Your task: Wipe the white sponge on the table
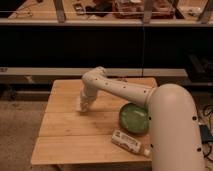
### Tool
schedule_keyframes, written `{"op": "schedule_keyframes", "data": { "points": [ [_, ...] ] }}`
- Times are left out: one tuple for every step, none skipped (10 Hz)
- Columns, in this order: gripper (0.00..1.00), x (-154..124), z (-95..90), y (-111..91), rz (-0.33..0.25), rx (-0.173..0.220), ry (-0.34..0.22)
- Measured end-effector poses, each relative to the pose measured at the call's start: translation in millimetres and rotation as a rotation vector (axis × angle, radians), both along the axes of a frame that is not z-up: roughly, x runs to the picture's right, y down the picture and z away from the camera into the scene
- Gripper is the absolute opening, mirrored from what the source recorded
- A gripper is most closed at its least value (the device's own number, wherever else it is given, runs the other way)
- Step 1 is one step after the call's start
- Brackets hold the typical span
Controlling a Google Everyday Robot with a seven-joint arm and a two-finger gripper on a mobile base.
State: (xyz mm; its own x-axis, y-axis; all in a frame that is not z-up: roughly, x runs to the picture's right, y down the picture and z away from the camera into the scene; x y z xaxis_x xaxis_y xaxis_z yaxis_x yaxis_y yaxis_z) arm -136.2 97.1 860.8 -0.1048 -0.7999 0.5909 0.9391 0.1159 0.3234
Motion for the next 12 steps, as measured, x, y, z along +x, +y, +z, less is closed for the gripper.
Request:
{"op": "schedule_keyframes", "data": {
  "points": [
    [0.0, -9, -14.1, 11, -0.027, 0.004, -0.029],
    [0.0, -15, -28.7, 26, -0.059, 0.004, -0.056],
    [0.0, -18, -41.8, 42, -0.081, 0.001, -0.073],
    [0.0, -18, -51.7, 53, -0.095, 0.0, -0.082],
    [0.0, -17, -61.7, 63, -0.105, -0.002, -0.091],
    [0.0, -14, -71.3, 74, -0.112, -0.006, -0.097],
    [0.0, -9, -79.6, 84, -0.111, -0.014, -0.099],
    [0.0, -2, -85.7, 94, -0.11, -0.026, -0.097],
    [0.0, 7, -91.3, 107, -0.111, -0.044, -0.089],
    [0.0, 22, -96.5, 125, -0.11, -0.07, -0.072],
    [0.0, 32, -97.3, 134, -0.105, -0.084, -0.058],
    [0.0, 44, -95.6, 142, -0.092, -0.099, -0.034]
  ]
}}
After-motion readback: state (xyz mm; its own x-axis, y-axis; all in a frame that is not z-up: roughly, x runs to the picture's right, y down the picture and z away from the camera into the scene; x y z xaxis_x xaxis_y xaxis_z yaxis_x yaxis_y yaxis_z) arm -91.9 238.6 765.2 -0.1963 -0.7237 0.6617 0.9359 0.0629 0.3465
